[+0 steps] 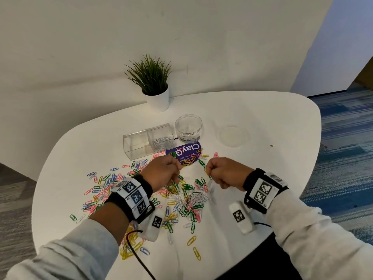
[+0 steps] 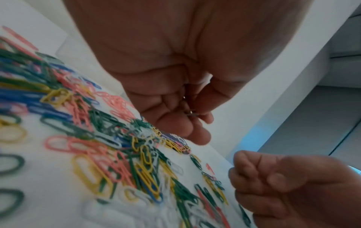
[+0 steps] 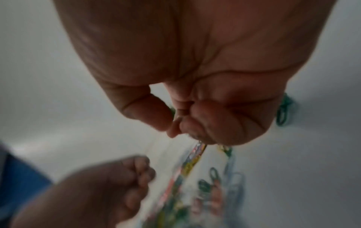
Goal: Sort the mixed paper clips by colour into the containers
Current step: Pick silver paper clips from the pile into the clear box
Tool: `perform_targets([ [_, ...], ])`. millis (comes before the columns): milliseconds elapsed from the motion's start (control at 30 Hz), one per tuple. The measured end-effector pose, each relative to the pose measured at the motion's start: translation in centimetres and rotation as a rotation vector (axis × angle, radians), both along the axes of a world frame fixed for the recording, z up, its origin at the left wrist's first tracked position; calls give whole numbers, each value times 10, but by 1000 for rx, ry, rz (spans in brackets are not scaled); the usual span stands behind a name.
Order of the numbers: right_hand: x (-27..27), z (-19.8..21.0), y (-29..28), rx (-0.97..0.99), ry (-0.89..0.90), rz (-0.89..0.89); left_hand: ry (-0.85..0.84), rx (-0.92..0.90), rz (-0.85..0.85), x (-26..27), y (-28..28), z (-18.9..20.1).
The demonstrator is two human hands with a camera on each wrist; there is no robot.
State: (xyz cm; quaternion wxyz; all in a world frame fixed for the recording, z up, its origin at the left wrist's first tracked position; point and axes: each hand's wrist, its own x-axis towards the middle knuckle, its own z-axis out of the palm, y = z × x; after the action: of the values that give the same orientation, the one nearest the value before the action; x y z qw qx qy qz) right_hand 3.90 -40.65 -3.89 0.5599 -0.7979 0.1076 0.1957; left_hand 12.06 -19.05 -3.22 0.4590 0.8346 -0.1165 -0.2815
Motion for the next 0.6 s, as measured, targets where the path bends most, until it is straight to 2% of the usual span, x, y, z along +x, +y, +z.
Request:
perform_targets([
  [33,1,-1,2,-226,-64,113,-5,23,-19,-2,-3,0],
  [100,2,-6,4,-608,-175,293,-167,195,-157,-8,-10,1],
  [167,1,-10,1,-759,-206,359,-409,456,-357,-12,-15,1],
  [267,-2,-16,-3,-795,-240,376,-641,733,-552,-12,-24,-4],
  [367,-5,-19,-1,-840,-290,392,-714,786,-608,-8,-27,-10],
  [500,-6,-14,-2,-804,-218,373,-658,733,-574,-9,-27,-11],
  [600,-3,-8,-12,-582,-174,212,-513,505,-402,-8,-26,-6],
])
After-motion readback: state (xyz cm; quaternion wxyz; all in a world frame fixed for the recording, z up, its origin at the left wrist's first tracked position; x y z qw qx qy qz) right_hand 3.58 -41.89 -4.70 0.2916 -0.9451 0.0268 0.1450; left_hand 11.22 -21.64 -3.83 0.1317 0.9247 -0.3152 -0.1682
